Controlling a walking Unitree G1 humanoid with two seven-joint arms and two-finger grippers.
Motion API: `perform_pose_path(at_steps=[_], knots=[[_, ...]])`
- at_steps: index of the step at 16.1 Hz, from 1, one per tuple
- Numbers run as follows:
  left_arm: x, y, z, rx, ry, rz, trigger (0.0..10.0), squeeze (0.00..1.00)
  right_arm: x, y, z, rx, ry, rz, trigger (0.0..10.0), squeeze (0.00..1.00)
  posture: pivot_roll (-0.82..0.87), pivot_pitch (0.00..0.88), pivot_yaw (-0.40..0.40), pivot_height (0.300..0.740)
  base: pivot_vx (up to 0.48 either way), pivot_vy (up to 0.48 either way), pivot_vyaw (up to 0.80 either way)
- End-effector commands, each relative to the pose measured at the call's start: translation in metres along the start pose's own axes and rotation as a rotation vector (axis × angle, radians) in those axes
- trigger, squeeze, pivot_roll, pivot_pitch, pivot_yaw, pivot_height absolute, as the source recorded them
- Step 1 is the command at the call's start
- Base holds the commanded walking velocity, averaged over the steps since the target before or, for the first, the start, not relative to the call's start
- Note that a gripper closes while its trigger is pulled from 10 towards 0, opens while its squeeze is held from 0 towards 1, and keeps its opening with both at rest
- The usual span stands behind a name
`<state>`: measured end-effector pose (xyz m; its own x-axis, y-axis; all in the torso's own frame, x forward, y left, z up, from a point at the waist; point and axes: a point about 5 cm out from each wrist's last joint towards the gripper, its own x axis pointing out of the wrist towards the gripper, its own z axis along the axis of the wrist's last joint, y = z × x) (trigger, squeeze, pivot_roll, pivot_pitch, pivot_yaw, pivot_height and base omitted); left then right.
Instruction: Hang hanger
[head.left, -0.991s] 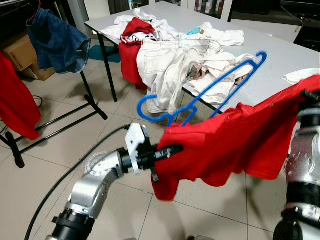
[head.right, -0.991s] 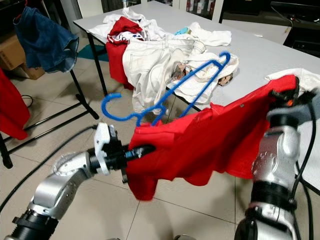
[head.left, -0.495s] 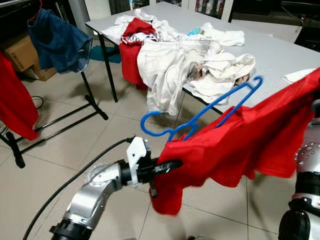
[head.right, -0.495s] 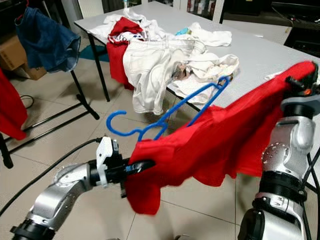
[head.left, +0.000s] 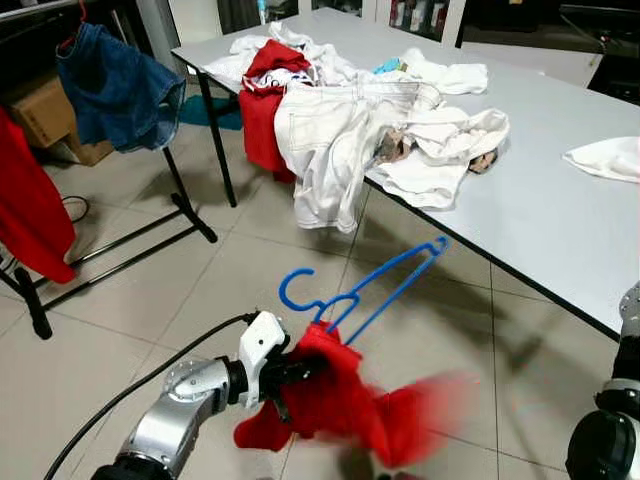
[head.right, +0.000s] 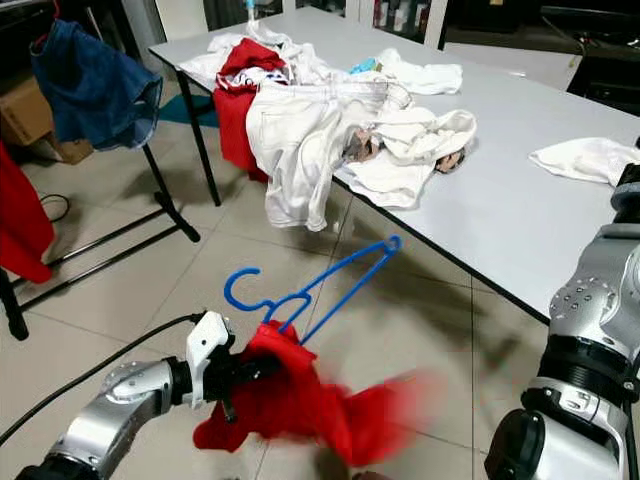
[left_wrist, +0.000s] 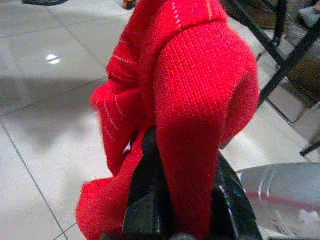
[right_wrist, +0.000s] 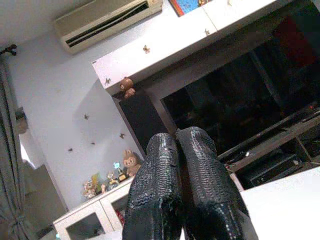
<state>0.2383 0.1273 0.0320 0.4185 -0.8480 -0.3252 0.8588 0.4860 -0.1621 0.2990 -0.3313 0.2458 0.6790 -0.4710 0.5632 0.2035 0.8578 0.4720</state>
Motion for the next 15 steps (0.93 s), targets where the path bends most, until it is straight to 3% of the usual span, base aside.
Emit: perform_pose_path(at_steps=[1, 5, 6, 7, 8, 11, 15], knots=[[0.001, 0.008, 0.017, 0.052, -0.061, 0.028, 10.0, 0.0, 0.005, 0.012, 0.003, 0.023, -0.016, 0.042, 0.0, 0.0, -0.13, 0.0, 0.046, 0.74, 0.0, 0.0, 0.0], [0.002, 0.012, 0.033, 0.089, -0.126, 0.029, 10.0, 0.0, -0.011, 0.018, -0.011, 0.035, 0.056, 0.085, 0.0, 0.0, -0.12, 0.0, 0.043, 0.74, 0.0, 0.0, 0.0], [0.003, 0.011, 0.034, 0.109, -0.121, 0.009, 10.0, 0.0, -0.021, 0.021, -0.022, 0.032, 0.124, 0.123, 0.0, 0.0, -0.12, 0.0, 0.042, 0.74, 0.0, 0.0, 0.0], [0.003, 0.01, 0.033, 0.119, -0.114, 0.001, 10.0, 0.0, -0.029, 0.024, -0.029, 0.026, 0.166, 0.151, 3.7, 0.0, -0.12, 0.0, 0.042, 0.74, 0.0, 0.0, 0.0], [0.005, 0.008, 0.03, 0.133, -0.102, -0.007, 10.0, 0.0, -0.045, 0.028, -0.042, 0.011, 0.243, 0.204, 10.0, 0.0, -0.12, 0.0, 0.041, 0.74, 0.0, 0.0, 0.0], [0.011, 0.003, 0.028, 0.129, -0.113, -0.015, 10.0, 0.0, -0.098, 0.037, -0.071, -0.017, 0.429, 0.316, 10.0, 0.0, -0.13, 0.0, 0.042, 0.74, 0.0, 0.0, 0.0], [0.02, 0.0, 0.027, 0.115, -0.165, 0.016, 10.0, 0.0, -0.144, 0.04, -0.092, -0.073, 0.592, 0.433, 10.0, 0.0, -0.13, 0.0, 0.047, 0.74, 0.0, 0.0, 0.0]])
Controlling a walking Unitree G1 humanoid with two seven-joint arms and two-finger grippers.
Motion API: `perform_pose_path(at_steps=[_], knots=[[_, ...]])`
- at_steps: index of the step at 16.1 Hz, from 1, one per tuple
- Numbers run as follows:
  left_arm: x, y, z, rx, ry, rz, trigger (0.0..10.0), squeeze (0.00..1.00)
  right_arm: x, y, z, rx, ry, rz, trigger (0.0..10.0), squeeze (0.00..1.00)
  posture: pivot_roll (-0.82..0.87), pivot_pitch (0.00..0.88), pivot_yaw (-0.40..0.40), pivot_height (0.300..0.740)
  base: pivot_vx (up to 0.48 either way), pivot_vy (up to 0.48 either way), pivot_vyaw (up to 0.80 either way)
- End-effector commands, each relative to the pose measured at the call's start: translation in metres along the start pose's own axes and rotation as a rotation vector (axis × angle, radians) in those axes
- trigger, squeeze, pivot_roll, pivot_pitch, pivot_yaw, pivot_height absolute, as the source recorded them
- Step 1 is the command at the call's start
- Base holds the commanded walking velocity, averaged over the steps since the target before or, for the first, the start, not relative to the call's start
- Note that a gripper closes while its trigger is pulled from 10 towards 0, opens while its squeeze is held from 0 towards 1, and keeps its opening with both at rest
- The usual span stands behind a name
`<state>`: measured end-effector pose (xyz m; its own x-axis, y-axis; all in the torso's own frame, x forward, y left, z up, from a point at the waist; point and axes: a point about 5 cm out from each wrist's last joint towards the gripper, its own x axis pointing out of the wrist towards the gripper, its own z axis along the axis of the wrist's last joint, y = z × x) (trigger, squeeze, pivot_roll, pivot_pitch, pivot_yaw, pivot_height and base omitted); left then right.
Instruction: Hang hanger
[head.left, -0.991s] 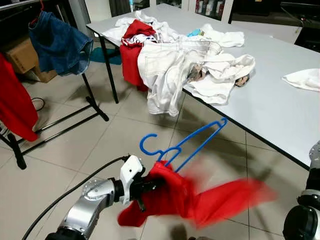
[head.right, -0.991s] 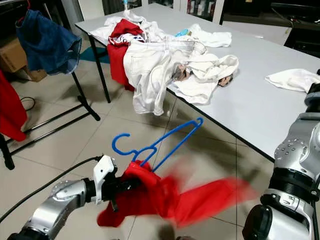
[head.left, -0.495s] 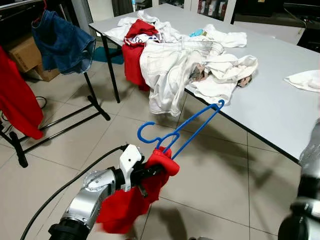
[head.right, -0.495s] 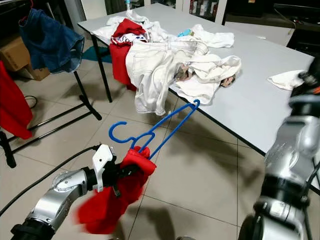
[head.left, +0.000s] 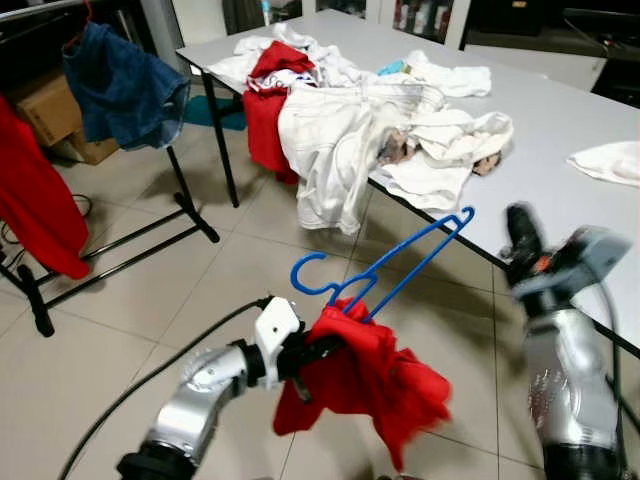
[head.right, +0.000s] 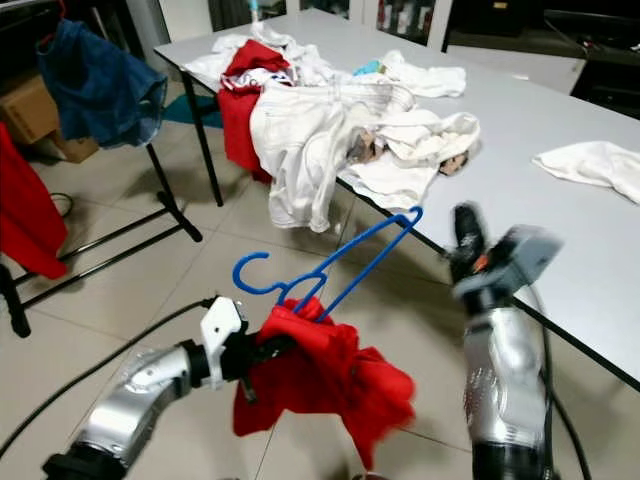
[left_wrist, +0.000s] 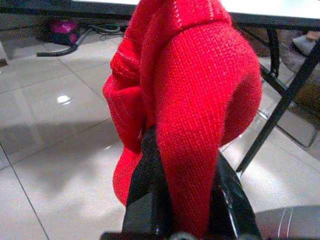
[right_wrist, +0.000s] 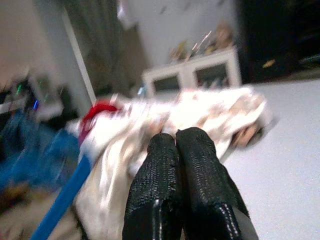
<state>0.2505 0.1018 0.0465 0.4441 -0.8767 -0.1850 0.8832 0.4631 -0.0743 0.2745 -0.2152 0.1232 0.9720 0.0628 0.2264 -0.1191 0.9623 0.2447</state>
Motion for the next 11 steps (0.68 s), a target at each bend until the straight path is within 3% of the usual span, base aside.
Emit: perform_pose_path(at_steps=[1, 5, 11], knots=[[-0.001, 0.003, 0.001, 0.019, -0.019, 0.036, 10.0, 0.0, -0.007, 0.003, -0.01, -0.016, 0.043, 0.018, 10.0, 0.0, -0.13, 0.0, 0.047, 0.74, 0.0, 0.0, 0.0], [-0.003, -0.004, -0.016, -0.005, 0.003, 0.073, 10.0, 0.0, -0.035, -0.013, -0.047, -0.074, 0.208, -0.034, 10.0, 0.0, -0.13, 0.0, 0.044, 0.74, 0.0, 0.0, 0.0], [0.005, 0.003, -0.009, 0.022, -0.03, 0.092, 10.0, 0.0, -0.066, -0.033, -0.096, -0.135, 0.478, -0.079, 10.0, 0.0, -0.12, 0.0, 0.029, 0.74, 0.0, 0.0, 0.0]])
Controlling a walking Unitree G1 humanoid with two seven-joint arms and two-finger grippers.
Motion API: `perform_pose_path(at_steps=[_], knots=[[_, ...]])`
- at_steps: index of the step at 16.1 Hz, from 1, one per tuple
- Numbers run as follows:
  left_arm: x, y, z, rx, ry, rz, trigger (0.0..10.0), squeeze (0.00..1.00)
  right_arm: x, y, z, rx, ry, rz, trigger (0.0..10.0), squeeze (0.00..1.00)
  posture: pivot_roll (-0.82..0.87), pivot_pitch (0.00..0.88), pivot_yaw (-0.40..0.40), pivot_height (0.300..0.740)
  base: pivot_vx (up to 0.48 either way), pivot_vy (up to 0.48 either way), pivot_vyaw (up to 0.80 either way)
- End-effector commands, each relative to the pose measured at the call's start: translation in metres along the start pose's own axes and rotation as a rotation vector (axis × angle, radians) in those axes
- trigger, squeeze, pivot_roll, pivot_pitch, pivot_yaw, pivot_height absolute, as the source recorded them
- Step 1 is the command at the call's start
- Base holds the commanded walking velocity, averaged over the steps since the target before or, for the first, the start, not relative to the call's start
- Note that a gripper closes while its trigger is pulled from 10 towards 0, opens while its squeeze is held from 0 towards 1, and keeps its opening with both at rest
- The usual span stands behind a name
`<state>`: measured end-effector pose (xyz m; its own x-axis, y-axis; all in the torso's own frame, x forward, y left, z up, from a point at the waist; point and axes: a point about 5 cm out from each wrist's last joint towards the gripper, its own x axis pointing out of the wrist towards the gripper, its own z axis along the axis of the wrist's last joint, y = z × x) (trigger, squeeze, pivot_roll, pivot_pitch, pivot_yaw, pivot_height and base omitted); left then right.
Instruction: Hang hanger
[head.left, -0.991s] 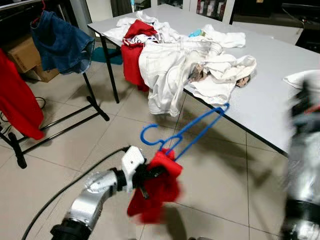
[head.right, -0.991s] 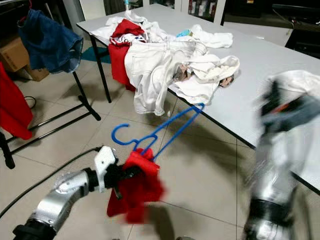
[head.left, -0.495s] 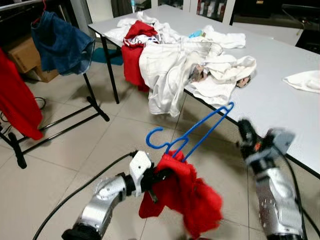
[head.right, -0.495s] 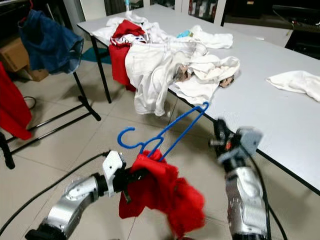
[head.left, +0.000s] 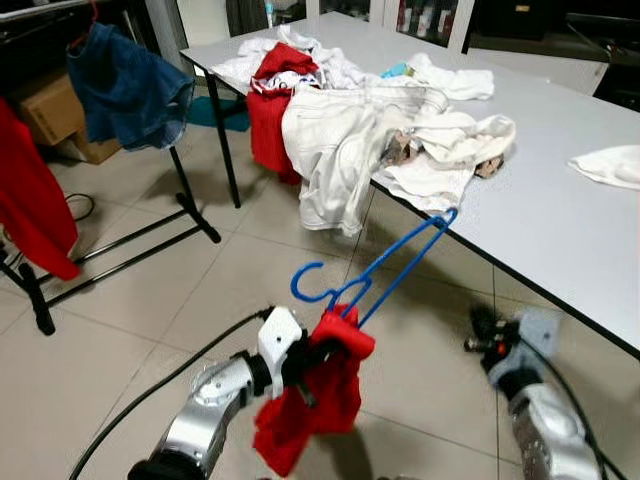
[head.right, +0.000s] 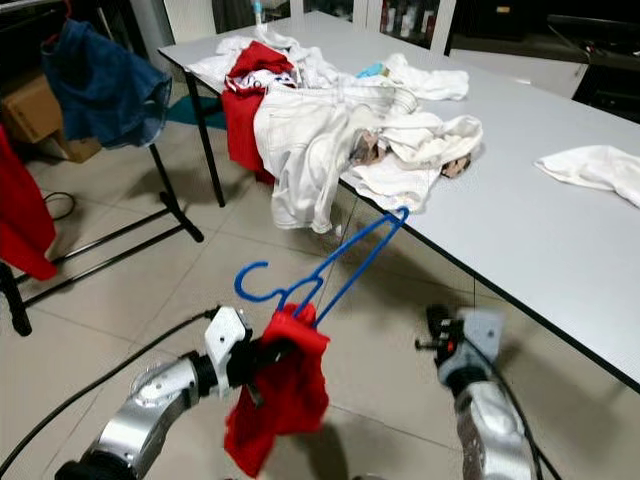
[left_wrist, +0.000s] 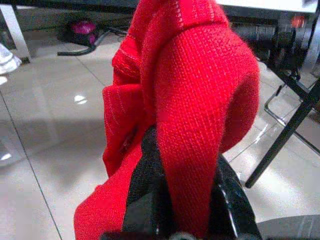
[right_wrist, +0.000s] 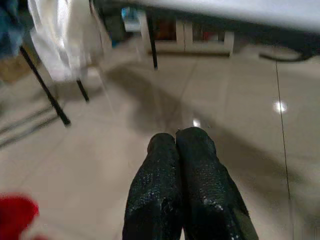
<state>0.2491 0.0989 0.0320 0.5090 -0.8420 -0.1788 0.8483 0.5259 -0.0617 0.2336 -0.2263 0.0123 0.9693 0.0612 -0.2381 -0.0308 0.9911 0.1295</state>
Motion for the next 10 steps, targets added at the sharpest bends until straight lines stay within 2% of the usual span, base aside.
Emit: perform_pose_path(at_steps=[1, 2, 4, 5, 10], knots=[[0.001, 0.004, 0.003, 0.02, -0.016, 0.018, 10.0, 0.0, 0.0, 0.005, -0.014, -0.05, 0.072, 0.045, 10.0, 0.0, -0.12, 0.0, 0.029, 0.74, 0.0, 0.0, 0.0], [0.002, 0.001, -0.002, 0.002, -0.006, 0.015, 10.0, 0.0, -0.003, 0.01, -0.026, -0.058, 0.117, 0.072, 10.0, 0.0, -0.11, 0.0, 0.026, 0.74, 0.0, 0.0, 0.0], [0.001, -0.001, -0.01, -0.036, 0.008, 0.026, 10.0, 0.0, -0.006, 0.014, -0.033, -0.064, 0.14, 0.087, 10.0, 0.0, -0.11, 0.0, 0.024, 0.74, 0.0, 0.0, 0.0], [-0.003, -0.002, -0.023, -0.093, 0.039, 0.065, 10.0, 0.0, -0.008, 0.016, -0.04, -0.063, 0.159, 0.094, 10.0, 0.0, -0.11, 0.0, 0.021, 0.74, 0.0, 0.0, 0.0], [-0.015, -0.005, -0.057, -0.201, 0.152, 0.168, 10.0, 0.0, -0.013, 0.013, -0.054, -0.108, 0.221, 0.097, 10.0, 0.0, -0.11, 0.0, 0.013, 0.74, 0.0, 0.0, 0.0]])
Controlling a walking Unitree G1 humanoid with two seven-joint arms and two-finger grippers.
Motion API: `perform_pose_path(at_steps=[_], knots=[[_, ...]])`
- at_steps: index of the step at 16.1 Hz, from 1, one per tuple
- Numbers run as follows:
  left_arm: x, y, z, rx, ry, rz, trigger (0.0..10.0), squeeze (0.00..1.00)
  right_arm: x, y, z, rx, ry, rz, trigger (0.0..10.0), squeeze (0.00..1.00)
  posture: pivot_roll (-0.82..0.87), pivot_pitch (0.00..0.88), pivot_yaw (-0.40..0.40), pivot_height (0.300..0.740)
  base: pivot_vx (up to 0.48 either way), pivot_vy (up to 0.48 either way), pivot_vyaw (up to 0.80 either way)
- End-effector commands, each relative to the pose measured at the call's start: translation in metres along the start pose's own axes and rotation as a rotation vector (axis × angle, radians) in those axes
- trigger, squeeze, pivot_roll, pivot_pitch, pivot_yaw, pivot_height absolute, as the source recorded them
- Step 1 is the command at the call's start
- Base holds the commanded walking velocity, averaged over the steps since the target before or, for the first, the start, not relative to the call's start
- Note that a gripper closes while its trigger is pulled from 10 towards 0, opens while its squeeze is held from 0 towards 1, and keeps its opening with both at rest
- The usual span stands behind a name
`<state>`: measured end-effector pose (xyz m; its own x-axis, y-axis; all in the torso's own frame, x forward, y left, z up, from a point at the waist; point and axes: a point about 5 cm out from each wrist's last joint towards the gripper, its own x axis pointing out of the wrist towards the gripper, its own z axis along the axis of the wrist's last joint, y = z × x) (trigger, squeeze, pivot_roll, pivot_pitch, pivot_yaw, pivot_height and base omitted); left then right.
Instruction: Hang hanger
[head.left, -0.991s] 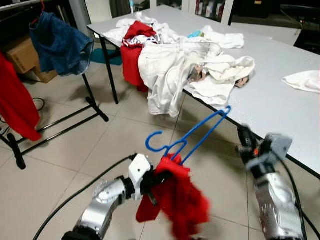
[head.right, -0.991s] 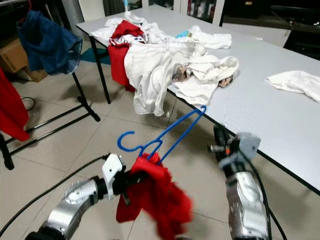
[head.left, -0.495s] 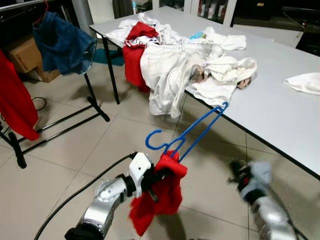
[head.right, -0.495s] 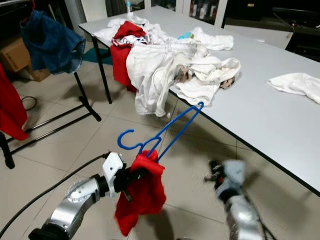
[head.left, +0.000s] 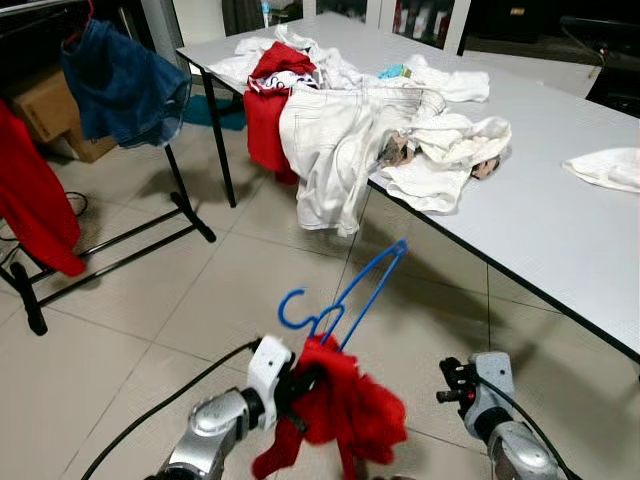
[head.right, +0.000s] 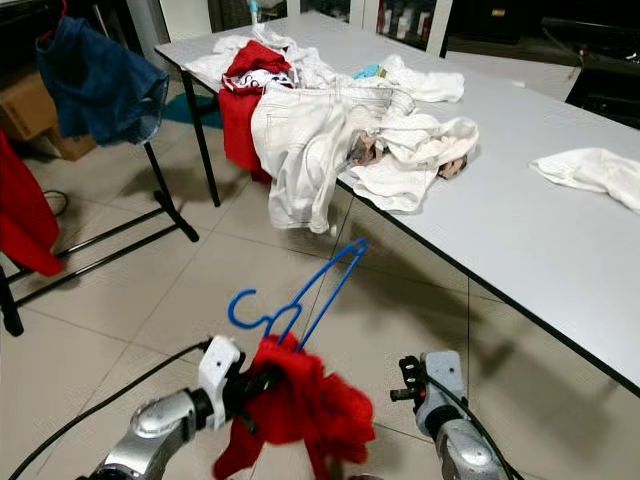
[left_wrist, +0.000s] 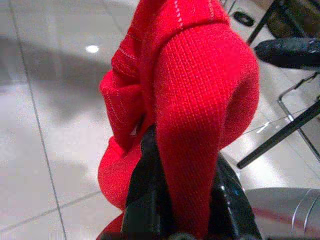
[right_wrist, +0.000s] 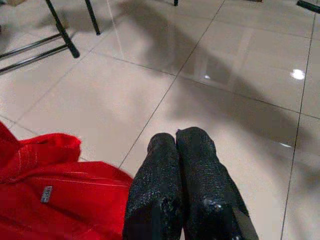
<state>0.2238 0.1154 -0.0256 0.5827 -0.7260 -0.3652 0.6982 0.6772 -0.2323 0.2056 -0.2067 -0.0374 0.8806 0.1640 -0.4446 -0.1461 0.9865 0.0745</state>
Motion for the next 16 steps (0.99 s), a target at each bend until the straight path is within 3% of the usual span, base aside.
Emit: perform_pose_path(at_steps=[1, 5, 16], knots=[[0.001, 0.003, 0.004, 0.01, -0.016, 0.024, 10.0, 0.0, -0.001, -0.003, 0.0, -0.024, 0.003, 0.004, 10.0, 0.0, -0.11, 0.0, 0.013, 0.74, 0.0, 0.0, 0.0], [0.008, 0.003, 0.005, 0.014, -0.014, 0.034, 10.0, 0.0, -0.004, 0.0, -0.012, -0.085, 0.056, 0.03, 10.0, 0.0, -0.1, 0.0, 0.009, 0.74, 0.0, 0.0, 0.0], [0.008, 0.001, 0.001, 0.026, -0.004, 0.029, 10.0, 0.0, -0.007, 0.0, -0.019, -0.075, 0.066, 0.009, 10.0, 0.0, -0.08, 0.0, 0.008, 0.74, 0.0, 0.0, 0.0]])
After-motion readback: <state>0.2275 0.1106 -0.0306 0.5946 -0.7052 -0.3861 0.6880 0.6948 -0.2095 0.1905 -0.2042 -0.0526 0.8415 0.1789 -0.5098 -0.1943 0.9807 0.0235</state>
